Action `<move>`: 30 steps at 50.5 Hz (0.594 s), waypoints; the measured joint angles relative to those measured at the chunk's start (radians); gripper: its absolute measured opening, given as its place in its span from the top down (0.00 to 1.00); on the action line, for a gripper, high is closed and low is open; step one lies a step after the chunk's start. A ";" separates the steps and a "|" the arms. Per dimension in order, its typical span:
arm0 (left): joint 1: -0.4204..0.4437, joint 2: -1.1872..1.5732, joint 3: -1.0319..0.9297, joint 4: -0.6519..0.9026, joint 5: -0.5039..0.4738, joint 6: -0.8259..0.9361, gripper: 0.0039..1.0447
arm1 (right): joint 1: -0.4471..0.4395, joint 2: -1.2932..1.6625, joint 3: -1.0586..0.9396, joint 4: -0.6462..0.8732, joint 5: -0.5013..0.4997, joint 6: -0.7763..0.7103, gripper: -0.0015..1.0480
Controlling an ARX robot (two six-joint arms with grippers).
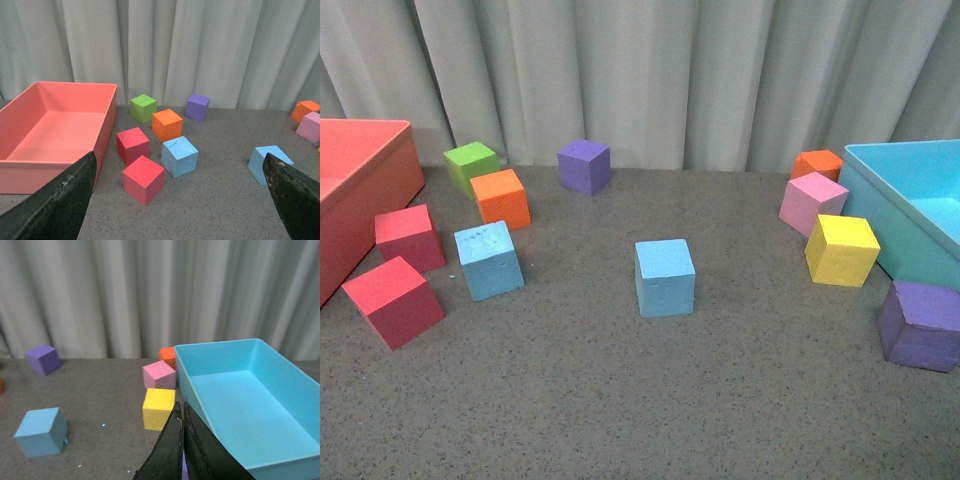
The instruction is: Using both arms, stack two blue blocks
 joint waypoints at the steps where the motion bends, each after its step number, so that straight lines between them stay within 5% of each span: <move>1: 0.000 0.000 0.000 0.000 0.000 0.000 0.06 | -0.022 -0.025 -0.006 -0.018 -0.034 0.000 0.99; 30: 0.000 0.000 0.000 0.000 0.000 0.000 0.06 | -0.059 -0.525 -0.071 -0.440 -0.049 0.000 0.99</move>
